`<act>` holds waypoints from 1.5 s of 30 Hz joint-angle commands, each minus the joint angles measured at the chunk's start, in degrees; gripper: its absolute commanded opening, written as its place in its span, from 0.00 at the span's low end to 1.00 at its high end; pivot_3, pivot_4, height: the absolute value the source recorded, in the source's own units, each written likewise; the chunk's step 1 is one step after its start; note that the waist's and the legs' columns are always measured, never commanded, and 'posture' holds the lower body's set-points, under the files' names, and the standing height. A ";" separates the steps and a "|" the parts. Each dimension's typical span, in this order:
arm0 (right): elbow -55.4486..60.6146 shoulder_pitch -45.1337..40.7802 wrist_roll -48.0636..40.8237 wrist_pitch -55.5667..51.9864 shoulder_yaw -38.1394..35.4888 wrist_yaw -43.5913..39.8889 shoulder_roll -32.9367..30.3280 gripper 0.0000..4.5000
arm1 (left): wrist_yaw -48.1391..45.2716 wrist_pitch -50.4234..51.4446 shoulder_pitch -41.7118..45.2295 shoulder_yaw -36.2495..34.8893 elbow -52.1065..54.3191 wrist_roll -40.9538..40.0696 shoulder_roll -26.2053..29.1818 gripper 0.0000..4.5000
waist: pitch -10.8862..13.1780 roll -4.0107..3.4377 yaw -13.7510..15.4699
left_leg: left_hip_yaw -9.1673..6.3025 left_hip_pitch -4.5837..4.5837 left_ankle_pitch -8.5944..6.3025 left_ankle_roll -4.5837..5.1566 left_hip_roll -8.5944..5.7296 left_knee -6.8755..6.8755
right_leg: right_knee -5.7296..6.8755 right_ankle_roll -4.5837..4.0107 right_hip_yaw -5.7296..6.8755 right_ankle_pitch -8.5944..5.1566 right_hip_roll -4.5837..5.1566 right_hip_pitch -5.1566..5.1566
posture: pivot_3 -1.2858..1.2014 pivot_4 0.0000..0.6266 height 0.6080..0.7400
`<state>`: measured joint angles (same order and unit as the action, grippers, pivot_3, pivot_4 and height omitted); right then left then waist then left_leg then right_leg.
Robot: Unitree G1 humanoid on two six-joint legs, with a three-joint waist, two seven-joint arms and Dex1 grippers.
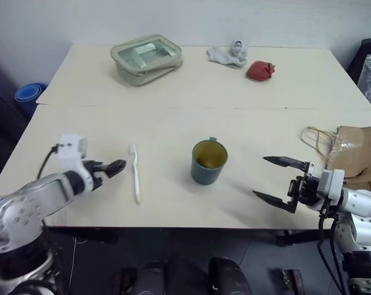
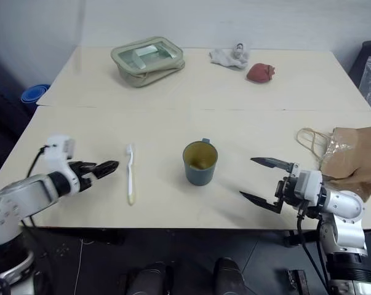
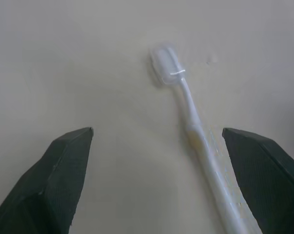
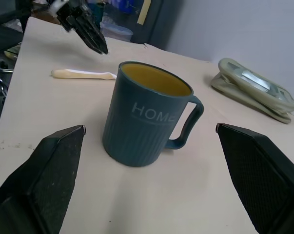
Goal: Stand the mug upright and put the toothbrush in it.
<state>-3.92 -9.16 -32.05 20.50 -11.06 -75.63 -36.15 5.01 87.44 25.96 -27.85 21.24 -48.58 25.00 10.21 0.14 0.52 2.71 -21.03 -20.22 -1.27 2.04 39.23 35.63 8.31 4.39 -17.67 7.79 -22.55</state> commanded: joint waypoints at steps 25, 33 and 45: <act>14.77 12.35 -1.63 -8.26 -8.39 9.37 -2.11 1.00 | -32.39 -43.68 5.43 14.50 -8.60 12.61 -0.33 0.05 | -0.04 -0.05 0.98 | 0.16 0.65 0.03 -0.01 0.00 -0.14 | -0.81 -0.04 -0.16 -0.03 -0.11 0.89 | 0.52 0.24 1.00; 14.46 18.74 -0.47 -3.42 -12.14 11.25 0.15 1.00 | -48.68 -61.91 14.24 17.52 -11.24 5.14 -13.94 0.05 | 0.00 0.02 1.33 | 0.18 0.53 0.00 0.06 -0.02 -0.10 | -1.06 0.01 -0.06 0.00 -0.10 0.96 | 0.52 0.24 1.00; 8.40 22.53 -1.03 4.68 -14.62 9.37 2.05 1.00 | -61.21 -84.15 15.05 29.94 -32.41 18.57 -22.88 0.13 | 0.02 0.05 1.03 | 0.25 0.57 -0.01 0.17 -0.01 -0.14 | -1.13 0.02 -0.08 0.00 -0.14 0.96 | 0.52 0.24 1.00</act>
<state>4.03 13.01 -32.05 23.37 -23.41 -66.11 -34.43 -55.21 4.87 40.43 1.74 -11.56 -30.26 2.40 10.23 0.19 1.54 2.96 -20.47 -20.23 -1.09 2.03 39.10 34.48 8.33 4.31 -17.66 7.66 -21.59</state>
